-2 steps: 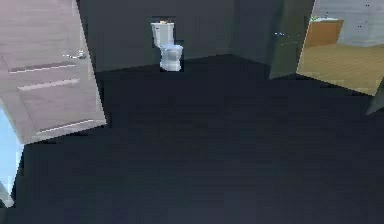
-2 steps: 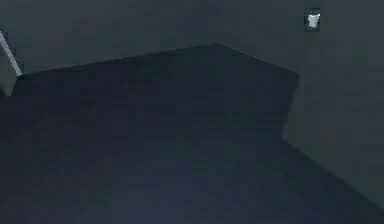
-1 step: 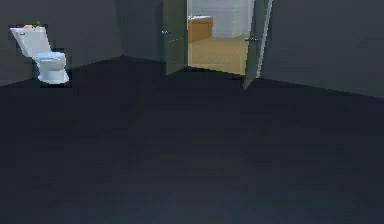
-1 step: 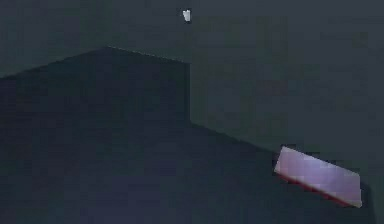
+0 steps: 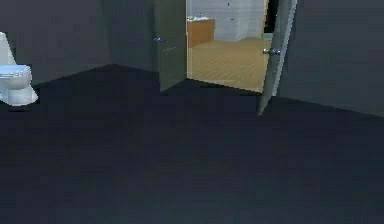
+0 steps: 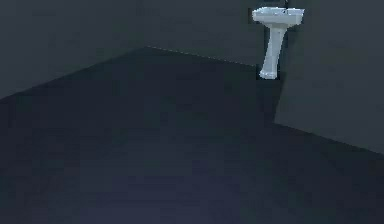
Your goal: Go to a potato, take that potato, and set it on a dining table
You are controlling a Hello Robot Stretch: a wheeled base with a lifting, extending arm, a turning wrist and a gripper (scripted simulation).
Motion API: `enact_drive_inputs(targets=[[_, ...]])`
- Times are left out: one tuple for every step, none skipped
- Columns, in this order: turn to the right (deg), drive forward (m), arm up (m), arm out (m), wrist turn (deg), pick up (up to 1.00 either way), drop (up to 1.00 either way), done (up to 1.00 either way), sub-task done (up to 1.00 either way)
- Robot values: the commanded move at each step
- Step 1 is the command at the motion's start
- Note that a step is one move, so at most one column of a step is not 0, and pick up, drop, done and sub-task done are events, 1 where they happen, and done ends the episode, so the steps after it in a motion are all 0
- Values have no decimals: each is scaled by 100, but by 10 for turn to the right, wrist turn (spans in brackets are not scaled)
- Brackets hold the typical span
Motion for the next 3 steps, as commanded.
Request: enact_drive_inputs(targets=[[0,100,0,0,0,0,0,0,0],[30,0,0,0,0,0,0,0,0],[0,100,0,0,0,0,0,0,0]])
